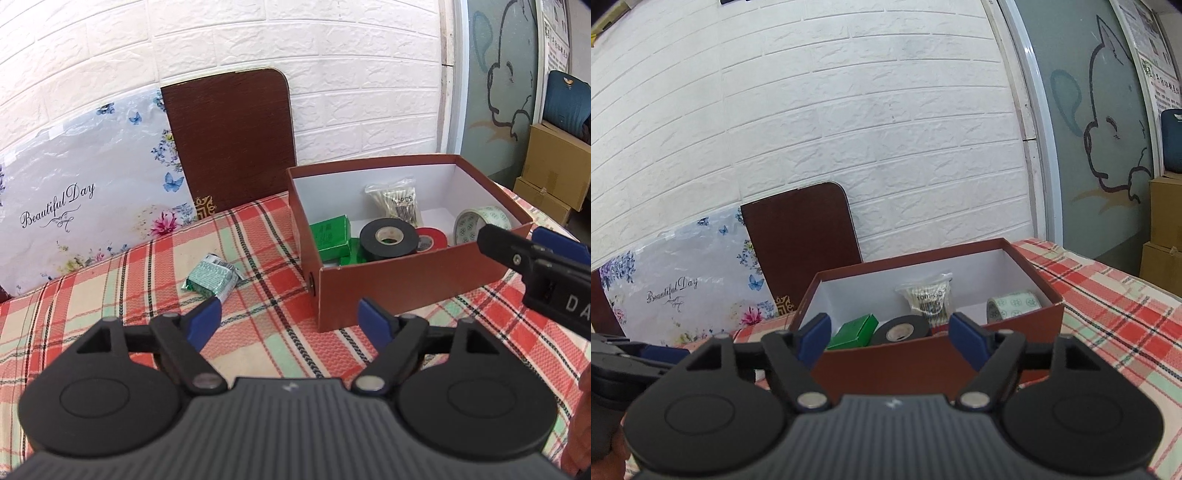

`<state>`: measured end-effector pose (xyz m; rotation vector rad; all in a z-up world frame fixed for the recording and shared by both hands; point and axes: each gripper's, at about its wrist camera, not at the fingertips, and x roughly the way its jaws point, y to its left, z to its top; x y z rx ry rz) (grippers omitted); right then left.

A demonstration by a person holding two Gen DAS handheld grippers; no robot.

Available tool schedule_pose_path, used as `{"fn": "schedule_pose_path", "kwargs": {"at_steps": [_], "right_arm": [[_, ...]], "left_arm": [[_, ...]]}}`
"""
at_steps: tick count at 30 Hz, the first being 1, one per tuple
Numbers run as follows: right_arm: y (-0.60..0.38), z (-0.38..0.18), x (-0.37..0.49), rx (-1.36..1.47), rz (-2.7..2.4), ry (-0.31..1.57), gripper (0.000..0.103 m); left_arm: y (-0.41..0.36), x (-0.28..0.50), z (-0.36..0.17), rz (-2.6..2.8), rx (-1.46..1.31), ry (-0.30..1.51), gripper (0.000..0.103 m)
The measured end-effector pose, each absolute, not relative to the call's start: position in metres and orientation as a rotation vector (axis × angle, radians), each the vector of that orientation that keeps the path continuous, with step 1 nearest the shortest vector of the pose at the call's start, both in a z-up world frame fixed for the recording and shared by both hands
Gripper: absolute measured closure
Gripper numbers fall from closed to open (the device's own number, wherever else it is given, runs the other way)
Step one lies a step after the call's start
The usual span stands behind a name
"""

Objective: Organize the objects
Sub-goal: 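Move the right gripper back out over the tablecloth toward the green packet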

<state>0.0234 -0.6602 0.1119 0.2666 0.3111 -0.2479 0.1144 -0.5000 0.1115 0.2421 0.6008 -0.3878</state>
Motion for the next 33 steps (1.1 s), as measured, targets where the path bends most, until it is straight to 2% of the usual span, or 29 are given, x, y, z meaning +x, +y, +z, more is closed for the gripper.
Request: {"fn": "schedule_pose_path", "kwargs": {"at_steps": [15,33], "right_arm": [[-0.665,0.104,0.025,0.309,-0.246,0.351,0.025],[-0.66,0.104,0.025,0.285,-0.29,0.325,0.023]], "left_arm": [[-0.496,0.11,0.108,-0.377,0.253,0.59,0.012],[-0.481,0.114,0.1,-0.379,0.231,0.611,0.01]]}}
